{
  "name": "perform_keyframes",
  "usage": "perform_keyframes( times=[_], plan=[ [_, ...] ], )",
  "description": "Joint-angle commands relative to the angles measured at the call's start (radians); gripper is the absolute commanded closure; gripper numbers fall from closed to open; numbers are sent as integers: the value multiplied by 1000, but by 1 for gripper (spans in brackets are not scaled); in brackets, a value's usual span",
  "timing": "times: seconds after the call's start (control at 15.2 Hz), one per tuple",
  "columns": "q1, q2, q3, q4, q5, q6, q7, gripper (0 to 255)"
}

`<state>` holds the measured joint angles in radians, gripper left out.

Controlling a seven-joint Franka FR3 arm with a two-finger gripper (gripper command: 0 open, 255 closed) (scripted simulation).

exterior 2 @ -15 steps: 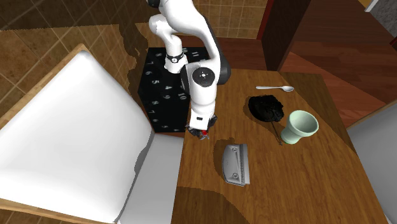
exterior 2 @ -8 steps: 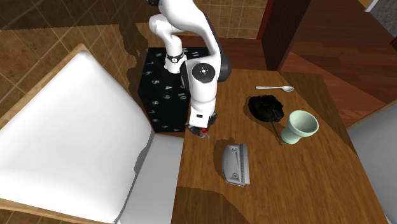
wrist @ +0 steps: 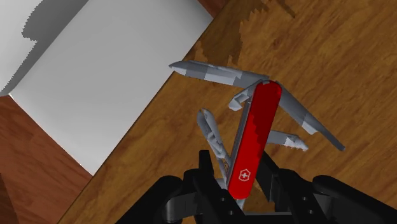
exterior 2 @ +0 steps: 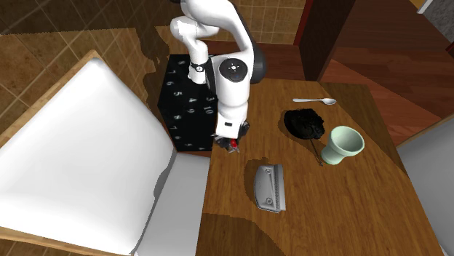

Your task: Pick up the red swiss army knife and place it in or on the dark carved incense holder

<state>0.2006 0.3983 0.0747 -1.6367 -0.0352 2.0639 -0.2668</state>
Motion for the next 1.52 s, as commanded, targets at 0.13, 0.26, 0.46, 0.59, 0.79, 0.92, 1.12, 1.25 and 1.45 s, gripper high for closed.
perform_keyframes(
  times=[0.13,0.26,0.46,0.59,0.79,0.92,1.12,1.25,1.45],
  plan=[
    [0,-14,1,35,2,-49,-2,255],
    [-1,-21,1,52,3,-73,-2,255],
    [0,-28,1,72,3,-101,-3,255],
    [29,-25,13,78,-3,-104,40,255],
    [74,-13,31,97,-13,-112,104,255],
    [104,-1,42,117,-20,-120,146,255],
    [151,25,58,157,-31,-136,209,255],
    [182,47,68,191,-39,-150,250,255],
    [231,88,81,256,-52,-175,310,255]
  ],
)
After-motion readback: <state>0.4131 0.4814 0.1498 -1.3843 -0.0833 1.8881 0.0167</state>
